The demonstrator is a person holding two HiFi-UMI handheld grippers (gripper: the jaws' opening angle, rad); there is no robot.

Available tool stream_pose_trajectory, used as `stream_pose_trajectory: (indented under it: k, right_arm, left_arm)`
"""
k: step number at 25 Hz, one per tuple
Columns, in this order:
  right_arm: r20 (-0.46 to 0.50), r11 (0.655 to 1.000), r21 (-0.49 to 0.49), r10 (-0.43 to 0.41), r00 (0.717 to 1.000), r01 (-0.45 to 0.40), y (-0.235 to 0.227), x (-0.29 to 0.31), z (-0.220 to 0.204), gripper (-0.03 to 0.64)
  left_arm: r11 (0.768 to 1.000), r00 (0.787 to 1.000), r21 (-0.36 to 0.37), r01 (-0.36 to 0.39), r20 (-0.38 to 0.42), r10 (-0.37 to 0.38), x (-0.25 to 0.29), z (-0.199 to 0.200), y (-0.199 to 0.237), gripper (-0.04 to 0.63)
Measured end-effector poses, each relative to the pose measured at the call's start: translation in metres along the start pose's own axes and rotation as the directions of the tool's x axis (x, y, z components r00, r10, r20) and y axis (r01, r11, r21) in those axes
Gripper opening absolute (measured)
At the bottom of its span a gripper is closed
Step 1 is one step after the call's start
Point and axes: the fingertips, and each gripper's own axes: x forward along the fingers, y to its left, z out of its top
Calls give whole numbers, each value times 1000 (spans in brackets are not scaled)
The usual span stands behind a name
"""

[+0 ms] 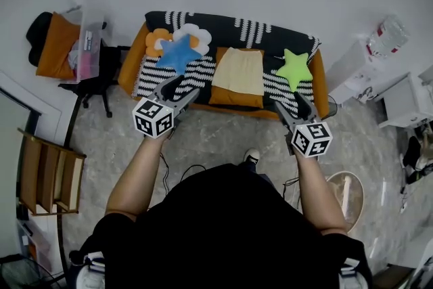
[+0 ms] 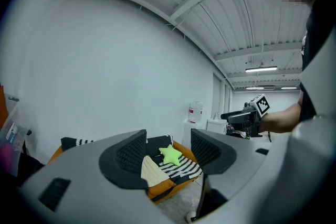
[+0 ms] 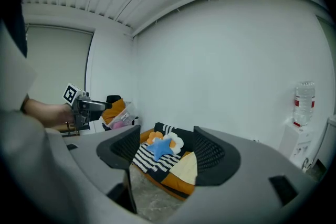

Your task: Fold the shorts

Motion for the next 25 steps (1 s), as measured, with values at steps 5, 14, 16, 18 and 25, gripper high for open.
stream_pose_trajectory:
  k: [5, 14, 16, 18, 25]
  right_arm:
    - [-1, 1000, -1, 11, 1000, -11, -8, 15, 3, 324]
    - [10, 998, 39, 47, 999, -47, -40, 53, -1, 324]
    - [5, 998, 45, 52, 999, -53, -51, 61, -4, 324]
    - [-3, 997, 48, 58, 998, -58, -66, 69, -7, 325]
    - [-26, 995, 52, 82, 996, -80, -132, 108, -3, 324]
  left_arm:
    - [1000, 1000, 1, -14, 2, 14, 5, 2, 7, 284]
    - [999, 998, 8, -48, -39, 48, 34, -4, 24, 284]
    - [998, 997, 9, -56, -45, 57, 46, -3, 28, 284]
    - [998, 996, 5, -66, -51, 66, 60, -3, 33, 284]
    - [995, 993, -9, -98, -74, 97, 125, 3, 48, 284]
